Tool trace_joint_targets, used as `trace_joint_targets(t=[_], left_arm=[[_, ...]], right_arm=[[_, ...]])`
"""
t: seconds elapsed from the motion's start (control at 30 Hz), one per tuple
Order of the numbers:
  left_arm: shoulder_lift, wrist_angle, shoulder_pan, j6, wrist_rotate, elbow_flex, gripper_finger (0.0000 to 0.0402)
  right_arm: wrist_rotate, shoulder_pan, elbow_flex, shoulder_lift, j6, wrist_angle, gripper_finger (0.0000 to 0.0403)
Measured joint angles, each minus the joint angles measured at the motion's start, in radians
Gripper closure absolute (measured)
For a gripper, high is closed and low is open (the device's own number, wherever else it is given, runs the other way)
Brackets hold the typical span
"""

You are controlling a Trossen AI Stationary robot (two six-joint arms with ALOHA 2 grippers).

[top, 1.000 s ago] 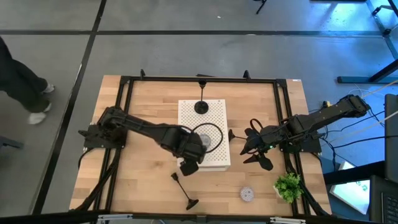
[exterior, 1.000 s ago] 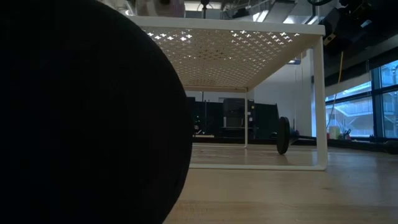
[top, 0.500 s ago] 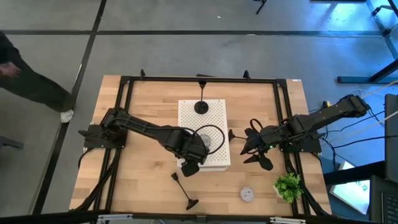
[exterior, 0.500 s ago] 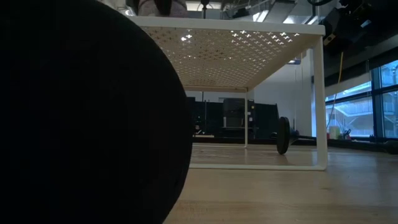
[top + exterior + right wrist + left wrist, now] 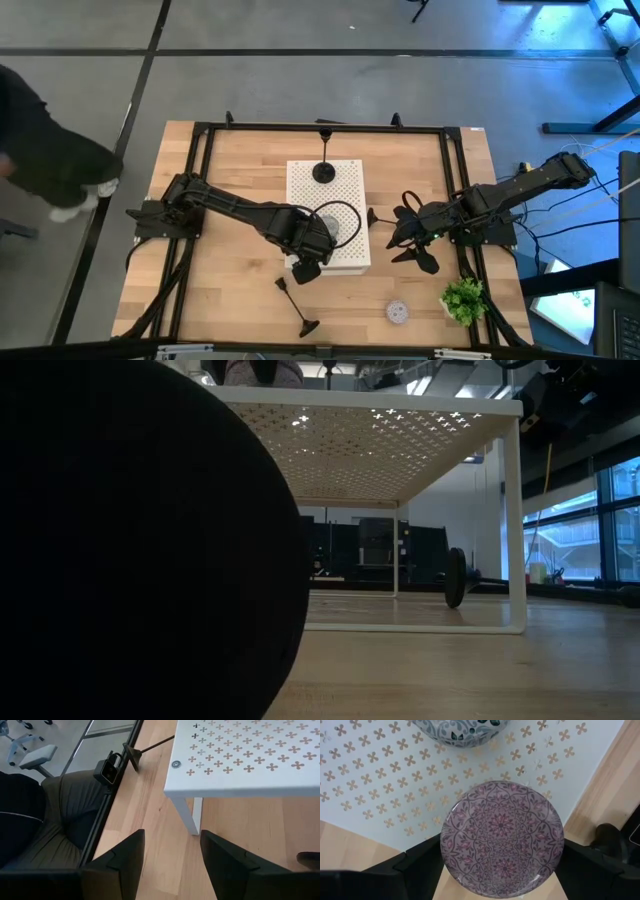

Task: Pick & Place candle stick holders
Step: Put the left pink patterned scented candle on the shelf

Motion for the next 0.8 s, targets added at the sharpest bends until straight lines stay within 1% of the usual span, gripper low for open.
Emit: trace_joint_targets(t=[0.5,0.8], left_arm=[[0.0,0.0,-0.005,-0.019,0.002,0.0,0.0066],[0.0,-0.002,-0.005,-0.035,0.01,0.001,0.0028]], right_arm=[[0.0,0.0,0.0,0.0,0.0,0.0,0.0208],[-0.001,0.0,0.0,0.0,0.0,0.0,0.0208]])
